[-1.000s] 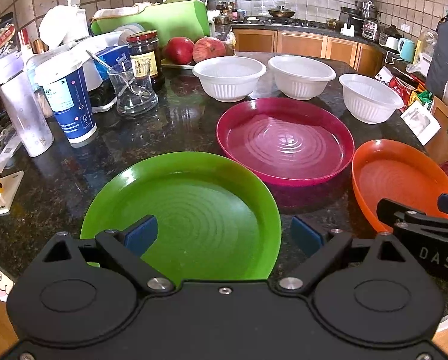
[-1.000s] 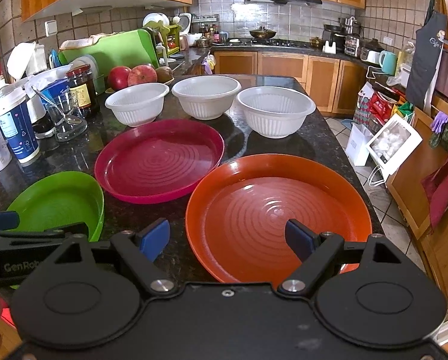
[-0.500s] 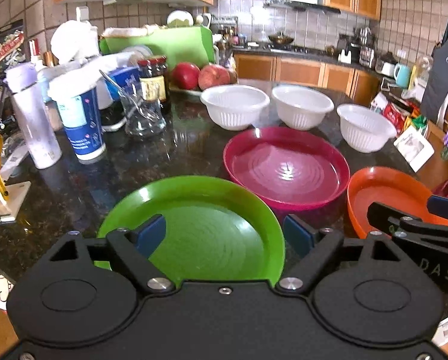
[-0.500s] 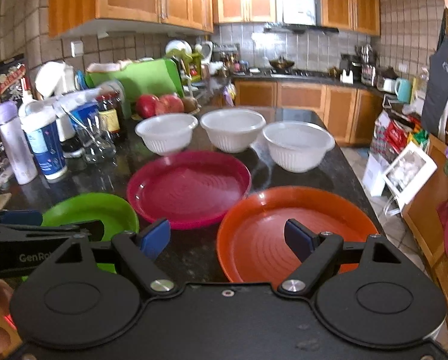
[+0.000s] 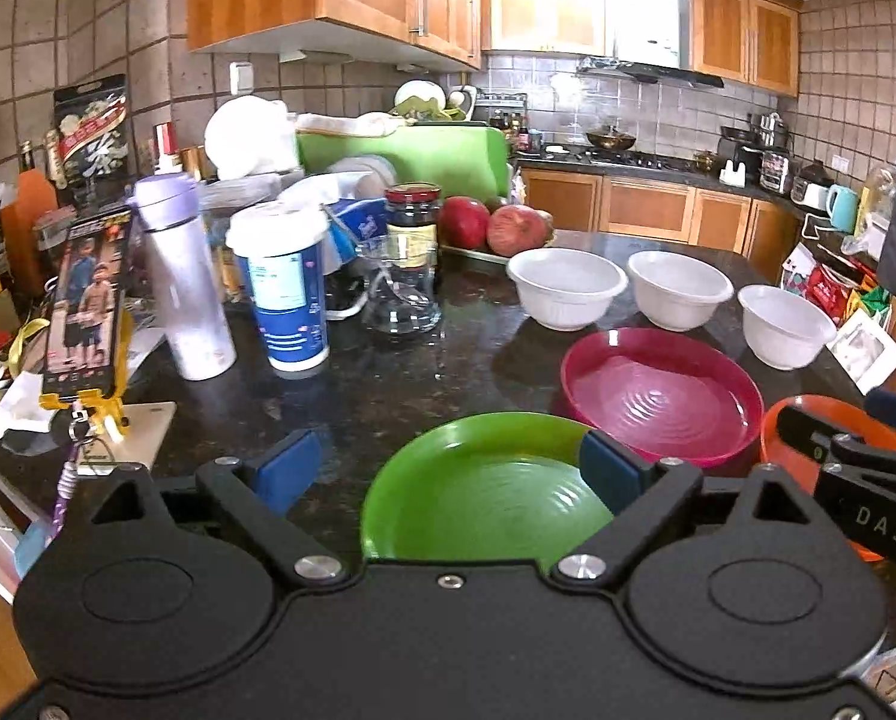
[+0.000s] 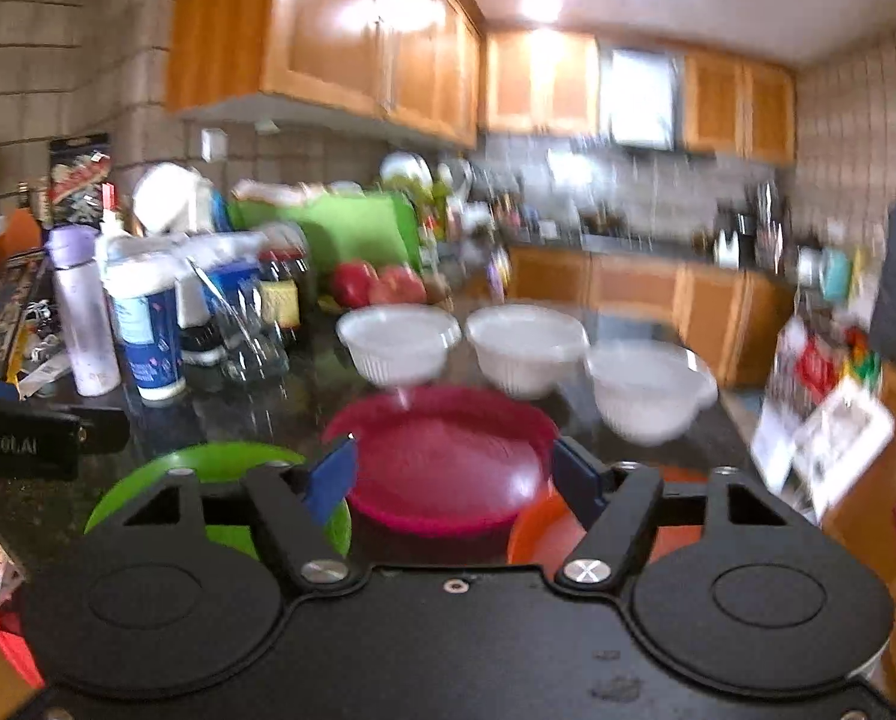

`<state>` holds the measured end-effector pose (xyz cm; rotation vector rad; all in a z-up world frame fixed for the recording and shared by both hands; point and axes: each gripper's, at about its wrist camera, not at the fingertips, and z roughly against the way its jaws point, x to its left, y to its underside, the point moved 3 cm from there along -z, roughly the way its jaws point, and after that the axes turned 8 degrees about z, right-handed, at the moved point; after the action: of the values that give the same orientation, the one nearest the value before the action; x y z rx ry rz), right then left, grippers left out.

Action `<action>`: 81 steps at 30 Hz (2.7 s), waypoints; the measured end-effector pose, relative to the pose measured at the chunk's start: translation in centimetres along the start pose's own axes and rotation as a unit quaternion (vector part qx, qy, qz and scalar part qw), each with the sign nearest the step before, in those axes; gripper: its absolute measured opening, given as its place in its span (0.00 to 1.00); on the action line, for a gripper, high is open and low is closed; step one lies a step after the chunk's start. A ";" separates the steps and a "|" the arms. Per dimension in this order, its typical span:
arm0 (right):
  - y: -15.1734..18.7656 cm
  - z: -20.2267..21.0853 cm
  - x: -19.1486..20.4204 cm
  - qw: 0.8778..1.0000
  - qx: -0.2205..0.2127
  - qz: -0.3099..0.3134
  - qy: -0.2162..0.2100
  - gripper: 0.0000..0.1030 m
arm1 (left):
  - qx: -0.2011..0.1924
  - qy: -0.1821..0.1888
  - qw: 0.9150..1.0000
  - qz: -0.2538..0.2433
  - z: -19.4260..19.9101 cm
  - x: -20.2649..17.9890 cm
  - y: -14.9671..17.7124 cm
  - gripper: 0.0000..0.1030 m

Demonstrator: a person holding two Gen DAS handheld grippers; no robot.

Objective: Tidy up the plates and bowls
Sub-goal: 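Move the left tool down to the rim of the green plate, then grasp the green plate rim with the left tool and slide it toward the cups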

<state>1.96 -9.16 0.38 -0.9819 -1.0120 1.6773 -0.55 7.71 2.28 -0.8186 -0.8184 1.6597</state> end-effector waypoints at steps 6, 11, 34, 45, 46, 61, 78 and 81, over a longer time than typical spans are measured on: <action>-2.3 1.2 2.0 0.997 -0.056 0.036 0.030 0.59 | -0.026 -0.007 1.000 0.004 0.5 2.4 -1.6 0.91; -3.9 1.7 2.9 0.995 -0.078 0.041 0.053 0.59 | -0.057 0.001 0.998 0.011 0.7 4.0 -2.9 0.91; -1.3 -3.8 6.1 0.993 0.102 -0.023 -0.062 0.54 | 0.083 0.079 0.991 -0.071 -5.5 6.0 -0.5 0.80; 1.0 -6.7 5.3 0.986 0.153 -0.054 -0.034 0.42 | 0.140 0.084 0.983 -0.087 -8.3 5.6 0.8 0.72; 1.1 -6.9 5.2 0.985 0.157 -0.055 -0.035 0.39 | 0.141 0.081 0.983 -0.084 -8.4 5.7 0.8 0.72; 2.3 -8.5 4.6 0.976 0.204 -0.058 -0.054 0.23 | 0.190 0.067 0.977 -0.075 -9.9 5.7 1.6 0.57; 1.9 -8.1 6.6 0.975 0.210 -0.063 -0.039 0.14 | 0.200 0.099 0.972 -0.079 -10.2 6.3 1.1 0.27; 1.6 -8.1 7.8 0.975 0.209 -0.057 -0.046 0.14 | 0.199 0.094 0.972 -0.076 -10.0 7.5 1.0 0.27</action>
<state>6.84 -0.54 -5.14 -0.5634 -0.7147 1.7562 5.86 15.93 -4.69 -0.6026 -0.3857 1.5137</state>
